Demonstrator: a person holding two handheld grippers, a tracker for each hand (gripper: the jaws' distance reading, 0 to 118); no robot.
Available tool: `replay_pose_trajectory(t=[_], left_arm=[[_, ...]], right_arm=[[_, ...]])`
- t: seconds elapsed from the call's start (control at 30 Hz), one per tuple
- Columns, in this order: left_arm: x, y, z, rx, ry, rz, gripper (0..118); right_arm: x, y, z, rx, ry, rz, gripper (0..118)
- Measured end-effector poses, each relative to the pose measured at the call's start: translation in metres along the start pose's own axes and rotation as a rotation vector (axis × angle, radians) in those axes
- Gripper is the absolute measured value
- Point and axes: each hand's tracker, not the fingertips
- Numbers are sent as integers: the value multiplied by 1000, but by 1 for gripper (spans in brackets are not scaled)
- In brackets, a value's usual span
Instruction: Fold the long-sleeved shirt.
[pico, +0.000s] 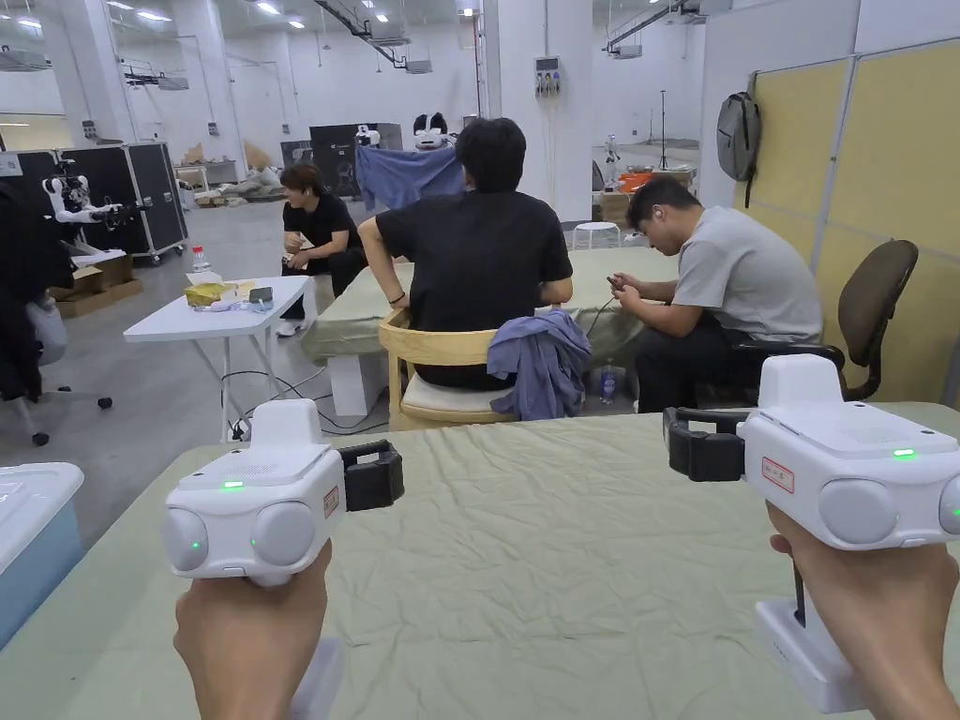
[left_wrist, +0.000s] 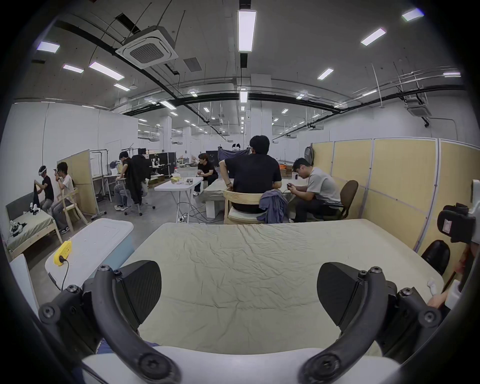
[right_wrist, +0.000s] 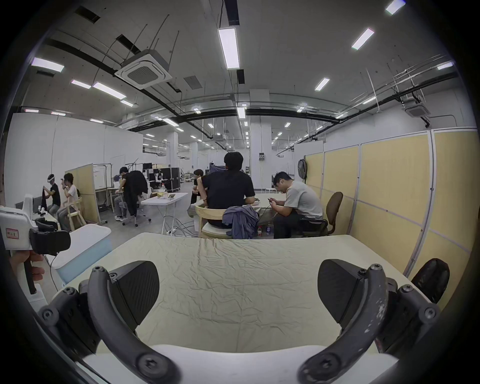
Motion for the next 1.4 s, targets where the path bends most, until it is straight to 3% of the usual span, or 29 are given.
replay_pose_trajectory(t=[0.87, 1.0, 1.2, 1.33, 1.4], left_arm=[[3, -4, 5, 2, 13, -40, 118], [-1, -5, 8, 15, -28, 15, 118], [15, -7, 16, 65, 32, -98, 118], [11, -6, 25, 31, -137, 85, 118], [11, -8, 31, 54, -110, 66, 118]], right_arm=[[-4, -3, -2, -6, 6, 4, 118], [-5, -3, -2, -10, 11, 1, 118], [-7, -3, -1, -15, 18, -3, 118], [-8, -4, -4, -20, 20, -2, 118], [-9, -5, -4, -30, 23, -3, 118]])
